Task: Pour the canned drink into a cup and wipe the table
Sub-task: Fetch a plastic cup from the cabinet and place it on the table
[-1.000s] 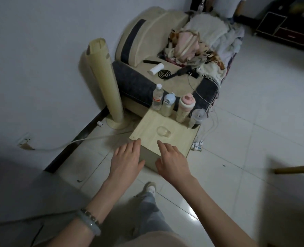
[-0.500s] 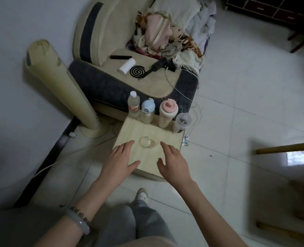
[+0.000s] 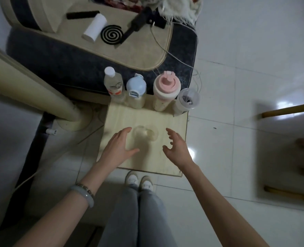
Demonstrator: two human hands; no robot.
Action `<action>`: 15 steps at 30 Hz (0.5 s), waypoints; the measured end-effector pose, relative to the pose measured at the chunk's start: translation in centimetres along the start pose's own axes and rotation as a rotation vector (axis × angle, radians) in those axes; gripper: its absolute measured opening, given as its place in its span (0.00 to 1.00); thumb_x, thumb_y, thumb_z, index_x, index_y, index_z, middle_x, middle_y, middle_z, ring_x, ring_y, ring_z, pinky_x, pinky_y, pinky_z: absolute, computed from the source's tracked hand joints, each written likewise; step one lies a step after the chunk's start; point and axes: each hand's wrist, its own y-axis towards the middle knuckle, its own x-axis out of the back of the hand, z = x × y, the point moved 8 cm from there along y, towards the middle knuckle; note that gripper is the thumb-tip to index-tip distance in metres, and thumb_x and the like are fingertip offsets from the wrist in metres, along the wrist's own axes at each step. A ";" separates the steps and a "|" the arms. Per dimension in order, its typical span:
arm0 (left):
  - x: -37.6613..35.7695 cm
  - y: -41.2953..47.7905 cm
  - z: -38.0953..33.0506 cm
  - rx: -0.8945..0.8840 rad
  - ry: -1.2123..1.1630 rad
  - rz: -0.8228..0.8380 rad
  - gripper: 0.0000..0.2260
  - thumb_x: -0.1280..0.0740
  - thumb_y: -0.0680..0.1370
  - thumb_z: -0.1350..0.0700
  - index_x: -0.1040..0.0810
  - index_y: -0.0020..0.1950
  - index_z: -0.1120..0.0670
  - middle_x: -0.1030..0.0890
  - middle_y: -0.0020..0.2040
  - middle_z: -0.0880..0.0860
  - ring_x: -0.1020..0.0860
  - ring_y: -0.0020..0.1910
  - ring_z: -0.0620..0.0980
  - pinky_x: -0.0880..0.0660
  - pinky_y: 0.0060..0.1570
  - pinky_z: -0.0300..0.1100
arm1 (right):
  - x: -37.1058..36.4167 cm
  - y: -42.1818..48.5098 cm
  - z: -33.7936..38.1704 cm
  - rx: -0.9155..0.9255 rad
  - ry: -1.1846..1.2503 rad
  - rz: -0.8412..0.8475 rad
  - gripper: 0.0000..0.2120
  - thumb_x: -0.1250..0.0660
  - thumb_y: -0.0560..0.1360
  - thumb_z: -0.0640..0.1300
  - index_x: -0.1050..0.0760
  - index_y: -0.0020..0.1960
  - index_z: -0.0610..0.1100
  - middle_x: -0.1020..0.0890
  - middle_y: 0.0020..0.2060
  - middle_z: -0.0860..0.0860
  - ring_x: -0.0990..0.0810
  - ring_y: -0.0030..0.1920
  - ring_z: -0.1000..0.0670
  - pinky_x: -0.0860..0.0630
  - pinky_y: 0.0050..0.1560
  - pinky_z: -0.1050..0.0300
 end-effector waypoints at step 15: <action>-10.4 8.7 4.8 -0.027 -0.218 -0.007 0.36 0.23 0.67 0.55 0.37 0.70 0.53 0.29 0.67 0.51 0.31 0.67 0.48 0.33 0.65 0.44 | -7.5 7.7 -7.0 -0.036 0.300 -0.016 0.25 0.30 0.72 0.40 0.31 0.68 0.44 0.23 0.61 0.49 0.24 0.58 0.53 0.25 0.59 0.58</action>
